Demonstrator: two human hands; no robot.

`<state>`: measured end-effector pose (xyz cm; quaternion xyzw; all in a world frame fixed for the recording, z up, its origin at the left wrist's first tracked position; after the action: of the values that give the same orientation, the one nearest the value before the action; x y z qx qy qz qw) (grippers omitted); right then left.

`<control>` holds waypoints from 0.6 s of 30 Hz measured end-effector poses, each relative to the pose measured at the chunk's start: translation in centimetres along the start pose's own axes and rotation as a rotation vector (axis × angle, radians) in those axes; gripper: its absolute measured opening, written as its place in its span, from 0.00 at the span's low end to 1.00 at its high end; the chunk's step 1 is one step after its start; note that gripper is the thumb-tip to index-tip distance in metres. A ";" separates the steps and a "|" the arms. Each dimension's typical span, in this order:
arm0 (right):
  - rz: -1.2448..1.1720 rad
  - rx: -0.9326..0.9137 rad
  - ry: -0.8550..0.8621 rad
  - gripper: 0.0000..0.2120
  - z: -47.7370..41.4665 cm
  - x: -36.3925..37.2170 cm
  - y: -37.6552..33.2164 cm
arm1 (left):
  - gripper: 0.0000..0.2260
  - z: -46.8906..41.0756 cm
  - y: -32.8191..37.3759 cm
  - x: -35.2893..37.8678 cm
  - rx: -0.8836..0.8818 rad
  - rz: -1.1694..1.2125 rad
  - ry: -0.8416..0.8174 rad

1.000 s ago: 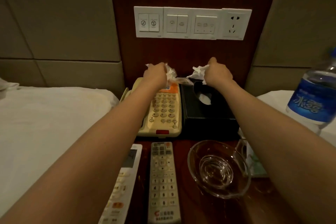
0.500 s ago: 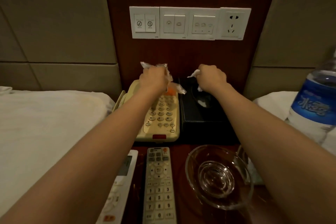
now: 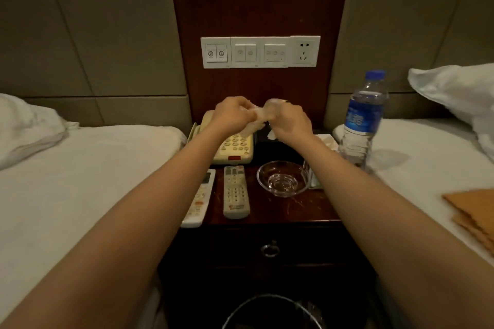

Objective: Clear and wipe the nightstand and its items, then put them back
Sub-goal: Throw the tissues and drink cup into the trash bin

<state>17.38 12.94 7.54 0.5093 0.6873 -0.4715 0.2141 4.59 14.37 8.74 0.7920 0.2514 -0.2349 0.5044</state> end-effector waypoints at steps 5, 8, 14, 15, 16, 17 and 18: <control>-0.315 0.131 -0.017 0.13 5.4 -2.3 0.2 | 0.09 5.6 2.1 -0.9 -0.001 0.072 0.000; -0.481 0.249 -0.106 0.12 8.8 -1.7 1.4 | 0.03 9.1 2.1 -0.7 -0.016 0.118 -0.051; -0.445 0.361 -0.636 0.13 17.6 4.2 5.8 | 0.06 16.4 -2.6 4.0 -0.140 -0.025 -0.619; -0.390 0.382 -0.719 0.13 19.1 5.3 6.8 | 0.08 17.4 -3.5 4.7 -0.164 -0.067 -0.674; -0.338 0.401 -0.790 0.12 20.5 6.2 7.6 | 0.08 18.6 -4.4 5.4 -0.202 -0.106 -0.727; -0.281 0.414 -0.845 0.11 21.7 7.2 8.5 | 0.07 19.6 -5.2 6.2 -0.242 -0.142 -0.779; -0.226 0.419 -0.893 0.10 22.8 7.8 9.0 | 0.06 20.6 -6.1 7.0 -0.280 -0.186 -0.830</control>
<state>18.22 -2.59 -12.91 0.2124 0.4703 -0.7913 0.3279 3.64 -1.17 -7.68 0.5287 0.1272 -0.5408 0.6417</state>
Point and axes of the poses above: each hand's wrist, its own z-axis away from the middle knuckle, its own x-axis out of the palm, y = z × x, the point moved 7 cm from there along -z, towards the middle knuckle, and after that the axes turned 7 degrees about y, right-handed, at the moved point
